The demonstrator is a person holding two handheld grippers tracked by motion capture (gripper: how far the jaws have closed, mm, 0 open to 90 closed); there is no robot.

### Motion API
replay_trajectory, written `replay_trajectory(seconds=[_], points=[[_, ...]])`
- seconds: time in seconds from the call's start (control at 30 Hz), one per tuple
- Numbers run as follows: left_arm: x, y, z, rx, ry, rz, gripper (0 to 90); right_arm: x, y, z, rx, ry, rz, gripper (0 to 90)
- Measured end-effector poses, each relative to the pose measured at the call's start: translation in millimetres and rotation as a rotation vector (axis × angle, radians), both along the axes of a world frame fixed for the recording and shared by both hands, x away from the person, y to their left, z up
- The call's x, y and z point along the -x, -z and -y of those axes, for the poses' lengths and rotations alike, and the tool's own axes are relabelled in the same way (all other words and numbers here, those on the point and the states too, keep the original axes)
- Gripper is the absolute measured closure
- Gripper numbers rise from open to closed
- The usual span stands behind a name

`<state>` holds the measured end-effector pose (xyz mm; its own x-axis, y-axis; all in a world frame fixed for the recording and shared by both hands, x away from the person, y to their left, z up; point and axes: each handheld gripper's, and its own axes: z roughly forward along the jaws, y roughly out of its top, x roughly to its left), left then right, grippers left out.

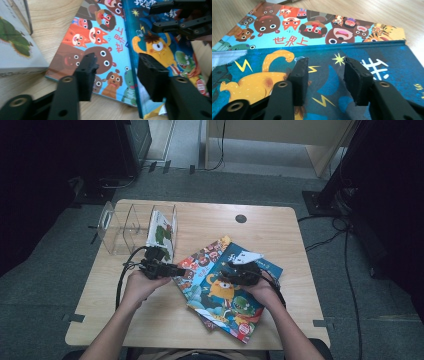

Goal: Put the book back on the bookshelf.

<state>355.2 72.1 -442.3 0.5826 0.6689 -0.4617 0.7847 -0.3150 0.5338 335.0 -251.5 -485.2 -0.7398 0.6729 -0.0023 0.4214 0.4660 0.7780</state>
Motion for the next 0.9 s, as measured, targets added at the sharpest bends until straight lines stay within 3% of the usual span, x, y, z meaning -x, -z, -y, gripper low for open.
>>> replay_trajectory(seconds=[0.3,0.37,0.63,0.77,0.9], points=[[3.9,0.5,4.3,-0.007,0.03,0.014,64.1,1.1,-2.0,8.8,-0.028,0.01,-0.02,70.6],[5.9,0.8,5.6,-0.012,0.051,0.047,67.3,1.3,-1.5,10.7,-0.026,0.011,-0.02,73.6],[5.3,5.3,9.9,-0.009,0.091,0.013,79.7,4.5,-1.7,22.5,-0.027,0.064,-0.02,82.2],[3.4,6.1,12.3,0.013,0.096,0.021,81.6,5.4,-0.7,28.6,-0.033,0.075,-0.036,85.0],[3.1,6.2,16.4,-0.003,0.102,0.039,80.4,7.9,-0.5,33.3,-0.03,0.091,-0.033,86.4]])
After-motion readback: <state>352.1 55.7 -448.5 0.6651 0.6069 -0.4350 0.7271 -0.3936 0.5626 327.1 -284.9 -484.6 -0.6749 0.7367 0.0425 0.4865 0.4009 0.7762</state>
